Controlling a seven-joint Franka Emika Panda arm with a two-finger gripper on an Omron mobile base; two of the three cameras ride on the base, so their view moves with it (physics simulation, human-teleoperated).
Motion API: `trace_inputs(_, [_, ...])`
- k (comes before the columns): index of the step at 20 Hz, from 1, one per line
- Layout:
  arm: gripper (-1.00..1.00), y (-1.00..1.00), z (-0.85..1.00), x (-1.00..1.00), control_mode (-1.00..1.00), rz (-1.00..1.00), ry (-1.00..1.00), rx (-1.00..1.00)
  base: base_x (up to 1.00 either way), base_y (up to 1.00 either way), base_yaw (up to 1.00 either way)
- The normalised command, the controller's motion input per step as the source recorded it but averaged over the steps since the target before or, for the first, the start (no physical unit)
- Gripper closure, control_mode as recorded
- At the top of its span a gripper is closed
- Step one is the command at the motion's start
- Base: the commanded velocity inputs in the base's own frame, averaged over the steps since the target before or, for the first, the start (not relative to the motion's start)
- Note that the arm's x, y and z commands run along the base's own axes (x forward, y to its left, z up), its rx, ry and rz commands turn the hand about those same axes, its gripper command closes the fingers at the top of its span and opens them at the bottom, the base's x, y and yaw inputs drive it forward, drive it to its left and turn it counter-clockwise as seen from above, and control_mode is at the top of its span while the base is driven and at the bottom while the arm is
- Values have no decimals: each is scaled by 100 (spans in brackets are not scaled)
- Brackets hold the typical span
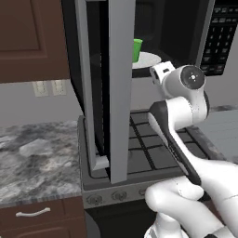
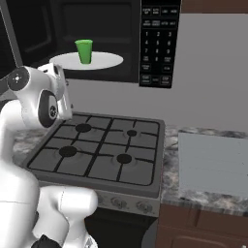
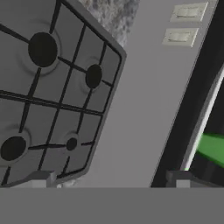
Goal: Place the microwavable item in the microwave. Then, close the microwave door and press the start button.
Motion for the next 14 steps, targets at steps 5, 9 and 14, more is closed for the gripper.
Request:
trace_inputs(5, [-100,-58,0,-61,-100,-4,-1,-27,0,0,0])
trace_inputs(9, [-100,-39,-16,-20,-100,-8,0,-41,0,0,0])
trace_inputs(14, [-100,-15,-22,-3,-100,-10,0,-51,0,0,0])
